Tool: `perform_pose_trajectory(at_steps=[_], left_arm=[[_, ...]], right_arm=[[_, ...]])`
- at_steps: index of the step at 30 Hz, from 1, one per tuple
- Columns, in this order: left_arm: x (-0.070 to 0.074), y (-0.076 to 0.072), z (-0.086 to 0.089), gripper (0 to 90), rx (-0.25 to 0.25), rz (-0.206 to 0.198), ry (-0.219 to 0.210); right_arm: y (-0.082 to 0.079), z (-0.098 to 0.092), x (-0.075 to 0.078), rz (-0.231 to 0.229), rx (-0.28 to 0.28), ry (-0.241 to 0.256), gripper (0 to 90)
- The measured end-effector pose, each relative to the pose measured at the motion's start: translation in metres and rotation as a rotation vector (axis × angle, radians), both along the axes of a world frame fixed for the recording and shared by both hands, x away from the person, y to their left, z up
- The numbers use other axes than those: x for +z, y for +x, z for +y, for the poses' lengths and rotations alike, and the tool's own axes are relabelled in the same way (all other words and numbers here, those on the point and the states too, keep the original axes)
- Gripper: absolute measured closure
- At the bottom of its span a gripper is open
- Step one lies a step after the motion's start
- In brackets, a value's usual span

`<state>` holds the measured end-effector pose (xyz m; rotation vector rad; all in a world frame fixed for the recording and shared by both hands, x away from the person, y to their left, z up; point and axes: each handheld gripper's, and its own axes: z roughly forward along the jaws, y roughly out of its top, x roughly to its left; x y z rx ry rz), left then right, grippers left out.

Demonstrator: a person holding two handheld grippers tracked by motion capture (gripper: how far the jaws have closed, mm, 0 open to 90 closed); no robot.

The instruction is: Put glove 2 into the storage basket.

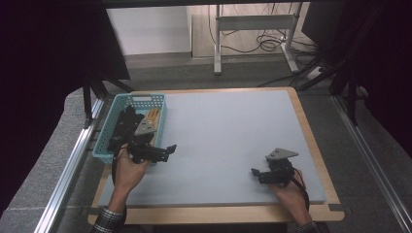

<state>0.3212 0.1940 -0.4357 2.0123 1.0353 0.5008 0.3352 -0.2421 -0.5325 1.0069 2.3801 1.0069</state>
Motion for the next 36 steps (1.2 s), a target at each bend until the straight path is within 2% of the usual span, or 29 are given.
perform_pose_trajectory(at_steps=[26,36], left_arm=[[-0.007,0.01,-0.045,0.2,-0.091,0.0,-0.027],[-0.012,0.014,-0.062,0.2,-0.124,0.019,-0.035]], right_arm=[[0.0,0.0,0.0,-0.001,0.0,0.0,20.6],[0.0,0.0,0.0,0.003,-0.001,0.001,20.6]])
